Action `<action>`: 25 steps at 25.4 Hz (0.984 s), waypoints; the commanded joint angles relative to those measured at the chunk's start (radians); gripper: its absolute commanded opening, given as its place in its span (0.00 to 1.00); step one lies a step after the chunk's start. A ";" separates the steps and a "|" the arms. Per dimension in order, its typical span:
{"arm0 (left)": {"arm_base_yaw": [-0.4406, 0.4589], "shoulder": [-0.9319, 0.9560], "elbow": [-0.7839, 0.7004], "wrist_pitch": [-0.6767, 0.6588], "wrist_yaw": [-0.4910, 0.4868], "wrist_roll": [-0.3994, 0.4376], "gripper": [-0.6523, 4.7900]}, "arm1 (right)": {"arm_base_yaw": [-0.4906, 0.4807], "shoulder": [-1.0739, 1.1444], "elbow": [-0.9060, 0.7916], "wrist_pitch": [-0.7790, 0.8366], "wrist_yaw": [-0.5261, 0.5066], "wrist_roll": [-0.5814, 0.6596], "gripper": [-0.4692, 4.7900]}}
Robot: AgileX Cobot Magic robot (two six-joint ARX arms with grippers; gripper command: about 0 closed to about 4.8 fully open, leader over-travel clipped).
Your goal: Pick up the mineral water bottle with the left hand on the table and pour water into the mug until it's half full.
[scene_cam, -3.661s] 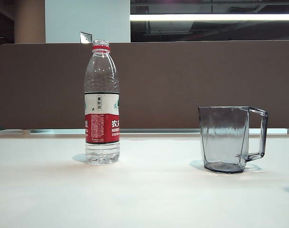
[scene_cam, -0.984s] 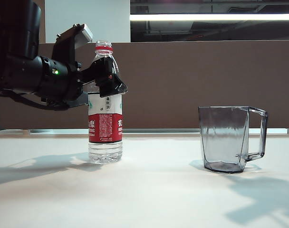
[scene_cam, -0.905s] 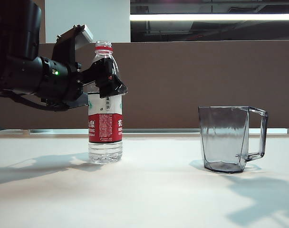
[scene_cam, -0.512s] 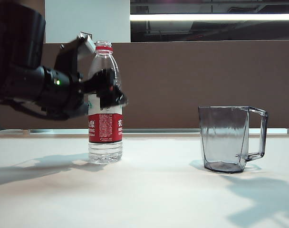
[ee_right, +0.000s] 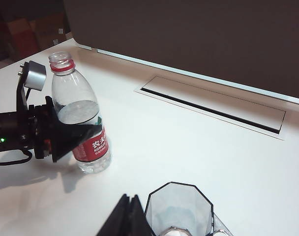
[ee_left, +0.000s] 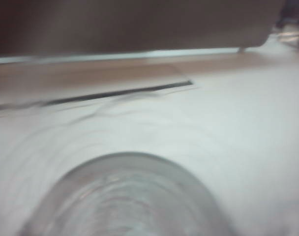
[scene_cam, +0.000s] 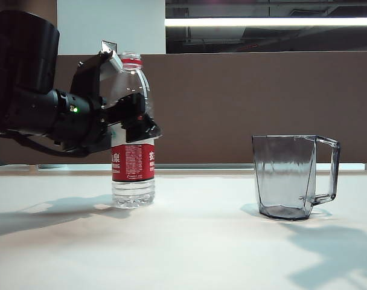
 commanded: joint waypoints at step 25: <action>0.002 -0.001 0.003 0.011 -0.003 -0.003 0.51 | 0.001 -0.003 0.008 0.014 -0.002 0.000 0.09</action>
